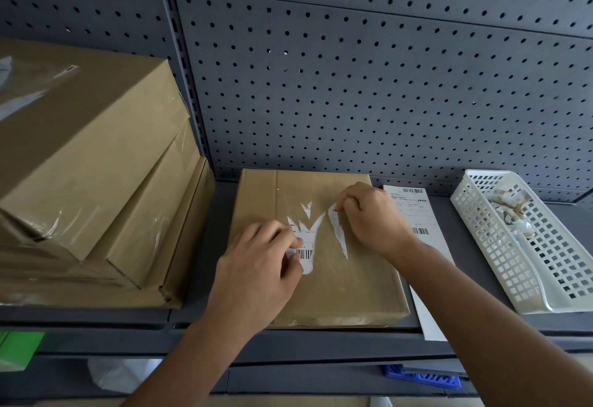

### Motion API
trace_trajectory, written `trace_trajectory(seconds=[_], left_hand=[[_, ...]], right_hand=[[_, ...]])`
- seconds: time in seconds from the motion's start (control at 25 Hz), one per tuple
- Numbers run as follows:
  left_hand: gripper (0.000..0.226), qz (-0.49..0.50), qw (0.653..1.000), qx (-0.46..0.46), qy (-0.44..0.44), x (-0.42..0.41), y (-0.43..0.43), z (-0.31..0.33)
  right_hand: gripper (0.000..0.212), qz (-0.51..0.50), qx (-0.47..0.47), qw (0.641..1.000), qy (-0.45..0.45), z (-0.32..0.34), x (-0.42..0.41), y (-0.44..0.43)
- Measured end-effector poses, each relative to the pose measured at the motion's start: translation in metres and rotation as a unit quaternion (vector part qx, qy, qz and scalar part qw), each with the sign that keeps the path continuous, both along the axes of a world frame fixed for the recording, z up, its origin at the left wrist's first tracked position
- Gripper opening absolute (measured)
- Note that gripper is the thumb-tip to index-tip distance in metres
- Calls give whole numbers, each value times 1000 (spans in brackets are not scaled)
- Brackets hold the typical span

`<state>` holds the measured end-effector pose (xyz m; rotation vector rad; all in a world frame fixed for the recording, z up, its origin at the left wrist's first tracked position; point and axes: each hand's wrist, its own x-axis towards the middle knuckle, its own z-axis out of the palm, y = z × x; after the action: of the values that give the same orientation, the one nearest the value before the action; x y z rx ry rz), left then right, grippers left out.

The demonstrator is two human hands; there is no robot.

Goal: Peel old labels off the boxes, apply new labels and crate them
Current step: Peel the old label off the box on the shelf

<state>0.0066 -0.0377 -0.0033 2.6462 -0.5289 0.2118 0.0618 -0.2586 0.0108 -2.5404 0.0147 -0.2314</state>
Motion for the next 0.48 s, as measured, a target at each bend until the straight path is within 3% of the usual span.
trace_trajectory(seconds=[0.48], left_hand=[[19,-4,1000,2,-3,1,-1,-1]], right_hand=[[30,-25,25,999,7,3,-1,0]])
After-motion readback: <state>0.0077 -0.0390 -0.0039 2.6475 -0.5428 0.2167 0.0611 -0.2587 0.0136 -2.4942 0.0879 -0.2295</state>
